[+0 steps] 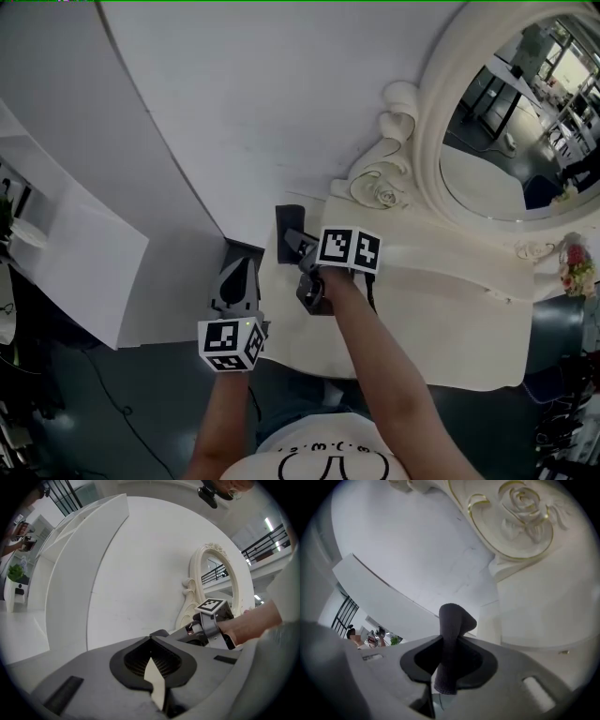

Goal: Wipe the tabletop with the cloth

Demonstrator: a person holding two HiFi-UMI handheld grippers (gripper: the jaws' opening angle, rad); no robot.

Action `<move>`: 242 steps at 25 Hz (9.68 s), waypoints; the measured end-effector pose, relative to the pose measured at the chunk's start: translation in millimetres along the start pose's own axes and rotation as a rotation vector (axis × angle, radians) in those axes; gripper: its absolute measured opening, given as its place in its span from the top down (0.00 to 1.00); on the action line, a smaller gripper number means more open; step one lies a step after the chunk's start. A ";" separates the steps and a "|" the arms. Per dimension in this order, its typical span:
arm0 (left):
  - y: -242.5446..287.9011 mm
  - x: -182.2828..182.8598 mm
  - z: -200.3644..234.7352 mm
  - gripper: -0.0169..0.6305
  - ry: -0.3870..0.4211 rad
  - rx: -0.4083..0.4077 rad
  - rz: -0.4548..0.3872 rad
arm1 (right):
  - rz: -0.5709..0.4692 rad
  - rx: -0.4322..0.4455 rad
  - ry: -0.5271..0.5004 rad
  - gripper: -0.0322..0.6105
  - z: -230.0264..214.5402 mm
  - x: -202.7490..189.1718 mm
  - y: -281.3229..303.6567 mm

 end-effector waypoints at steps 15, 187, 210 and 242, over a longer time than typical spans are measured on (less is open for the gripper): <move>-46.8 -20.5 47.6 0.98 -0.002 0.139 0.048 | 0.119 0.085 0.072 0.83 7.0 -96.2 58.8; 21.2 -154.7 -594.7 0.98 0.235 -0.475 0.225 | -0.036 -0.957 -0.223 0.82 -552.1 59.5 -713.8; 21.5 -152.9 -587.3 0.98 0.219 -0.573 0.214 | 0.077 -1.288 -0.584 0.82 -522.4 0.8 -782.1; -20.0 -111.7 -419.8 0.98 0.162 -0.509 0.232 | 0.244 -1.134 -0.268 0.82 -439.0 -83.5 -652.3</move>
Point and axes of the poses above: the fingertips, and each gripper's own axes: y forward along the fingers, z to its left, x out of its top, the point moved 2 cm from there along -y, backward along the fingers, and after that the axes turned 4 degrees about -z, right-handed, at the moved point
